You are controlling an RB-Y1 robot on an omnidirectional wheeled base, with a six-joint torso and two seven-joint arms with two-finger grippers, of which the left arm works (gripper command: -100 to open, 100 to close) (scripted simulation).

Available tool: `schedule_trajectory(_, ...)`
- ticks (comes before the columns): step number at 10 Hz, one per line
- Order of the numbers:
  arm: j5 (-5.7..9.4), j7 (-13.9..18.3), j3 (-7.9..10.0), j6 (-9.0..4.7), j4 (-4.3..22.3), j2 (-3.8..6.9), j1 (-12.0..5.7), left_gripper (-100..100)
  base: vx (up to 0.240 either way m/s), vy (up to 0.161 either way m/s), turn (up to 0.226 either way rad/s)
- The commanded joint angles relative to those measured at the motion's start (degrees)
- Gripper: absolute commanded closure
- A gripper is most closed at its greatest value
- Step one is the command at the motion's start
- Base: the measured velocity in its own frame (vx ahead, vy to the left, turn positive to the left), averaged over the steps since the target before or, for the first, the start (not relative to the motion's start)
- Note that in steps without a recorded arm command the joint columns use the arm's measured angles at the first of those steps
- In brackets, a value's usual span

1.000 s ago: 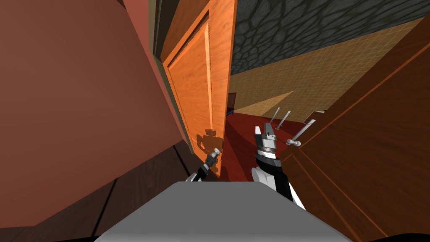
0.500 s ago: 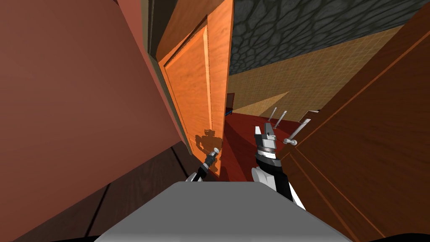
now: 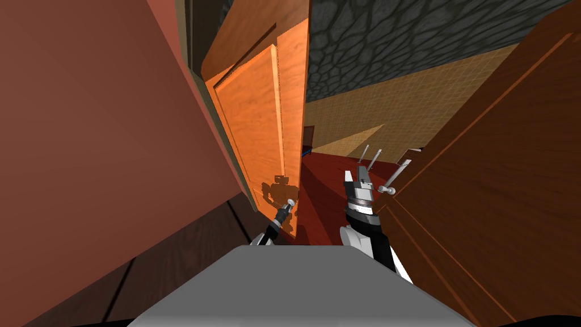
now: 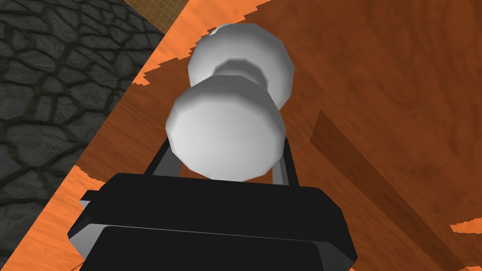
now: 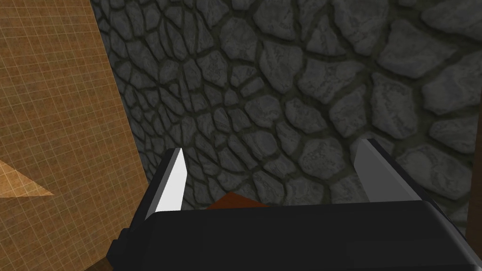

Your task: Push the door open

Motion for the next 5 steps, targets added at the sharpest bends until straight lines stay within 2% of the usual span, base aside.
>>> schedule_trajectory(1, 1.02, 2.86, 0.8, -0.37, 0.33, -0.19, -0.32, 100, 0.034, -0.02, -0.051)
schedule_trajectory(2, 1.83, 4.42, 1.24, -0.5, 0.38, -0.27, -0.28, 100, 0.036, -0.025, -0.089)
schedule_trajectory(3, 1.83, 5.24, 1.24, -0.5, 0.38, -0.27, -0.28, 100, 0.027, -0.017, -0.044)
schedule_trajectory(5, 3.54, 8.93, 2.18, -0.79, 0.49, -0.45, -0.19, 100, 0.041, -0.022, -0.085)
